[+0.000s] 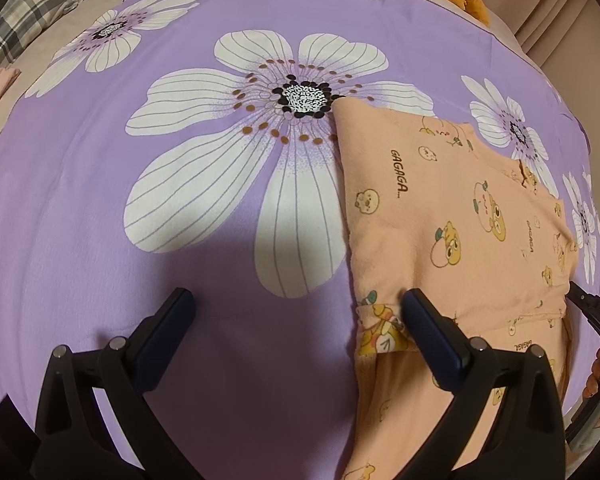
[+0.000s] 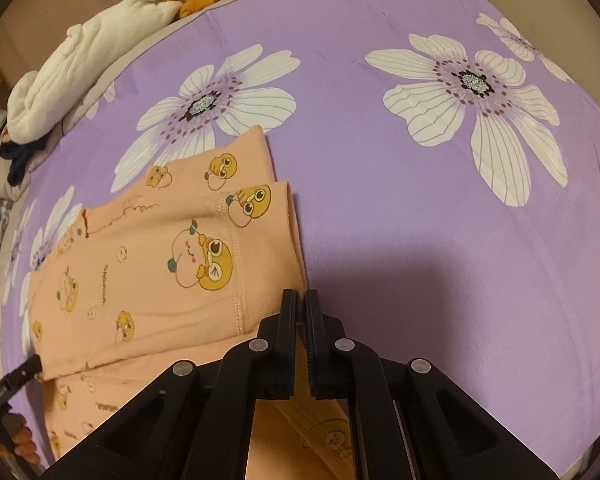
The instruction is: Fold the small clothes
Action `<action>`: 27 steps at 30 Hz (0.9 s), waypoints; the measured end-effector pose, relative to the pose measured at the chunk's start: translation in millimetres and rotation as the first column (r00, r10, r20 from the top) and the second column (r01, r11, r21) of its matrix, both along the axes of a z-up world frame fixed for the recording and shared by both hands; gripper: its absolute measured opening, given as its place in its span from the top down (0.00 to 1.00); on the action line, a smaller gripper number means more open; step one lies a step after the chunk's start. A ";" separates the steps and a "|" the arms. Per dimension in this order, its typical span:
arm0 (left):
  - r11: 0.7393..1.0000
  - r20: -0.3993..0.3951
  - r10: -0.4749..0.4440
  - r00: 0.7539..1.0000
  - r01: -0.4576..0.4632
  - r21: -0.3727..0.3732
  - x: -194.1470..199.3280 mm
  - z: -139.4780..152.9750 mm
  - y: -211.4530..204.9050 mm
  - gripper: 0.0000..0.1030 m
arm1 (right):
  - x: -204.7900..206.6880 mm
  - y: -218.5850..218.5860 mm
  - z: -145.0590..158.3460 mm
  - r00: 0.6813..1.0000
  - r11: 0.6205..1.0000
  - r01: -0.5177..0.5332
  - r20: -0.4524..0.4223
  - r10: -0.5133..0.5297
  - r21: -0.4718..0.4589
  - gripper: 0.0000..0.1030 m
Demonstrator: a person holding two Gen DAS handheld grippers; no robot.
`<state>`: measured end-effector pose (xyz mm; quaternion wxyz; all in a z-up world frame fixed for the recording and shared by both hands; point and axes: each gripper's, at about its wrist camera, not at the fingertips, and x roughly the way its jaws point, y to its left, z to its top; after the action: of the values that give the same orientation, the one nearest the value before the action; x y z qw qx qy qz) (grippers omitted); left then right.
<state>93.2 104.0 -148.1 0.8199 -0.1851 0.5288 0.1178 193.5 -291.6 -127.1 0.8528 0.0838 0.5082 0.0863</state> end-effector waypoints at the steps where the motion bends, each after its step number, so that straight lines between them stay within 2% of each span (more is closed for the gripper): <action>1: 1.000 0.000 0.001 1.000 -0.001 -0.001 0.0 0.0 0.1 0.00 | -0.7 -0.7 -0.5 1.000 1.000 0.001 0.000 -0.001 0.002 0.95; 10: 1.000 0.000 0.005 1.000 -0.005 -0.008 0.2 3.2 -2.5 0.01 | -2.2 -0.4 -1.8 1.000 1.000 0.018 0.003 -0.018 0.002 0.95; 18: 0.999 0.040 -0.033 0.999 0.034 -0.025 -15.8 24.9 -17.8 0.04 | -15.3 -10.4 11.4 0.999 0.999 0.032 0.022 -0.033 0.008 0.94; 19: 0.999 0.052 -0.039 0.998 0.041 -0.027 -19.1 29.4 -20.6 0.04 | -18.9 -12.2 15.0 0.999 0.999 0.032 0.030 -0.032 0.006 0.90; 21: 0.998 0.073 -0.052 0.996 0.054 -0.036 -25.8 37.6 -26.4 0.04 | -28.1 -17.2 24.7 0.998 1.000 0.030 0.059 -0.030 0.003 0.70; 22: 0.997 0.082 -0.057 0.995 0.060 -0.038 -29.3 41.5 -29.6 0.04 | -34.4 -20.6 30.6 0.996 1.000 0.028 0.080 -0.028 0.004 0.50; 23: 0.997 0.086 -0.060 0.994 0.063 -0.037 -34.0 44.6 -32.1 0.04 | -39.1 -23.6 35.2 0.995 1.000 0.026 0.098 -0.027 0.007 0.39; 27: 0.996 0.099 -0.075 0.992 0.080 -0.046 -50.6 52.2 -42.5 0.04 | -60.5 -35.0 51.9 0.988 0.999 -0.024 0.152 0.019 0.029 0.37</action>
<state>42.7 61.6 -95.9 0.8437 -0.1904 0.4979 0.0635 133.0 -326.7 -75.2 0.8865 0.0846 0.4415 0.1094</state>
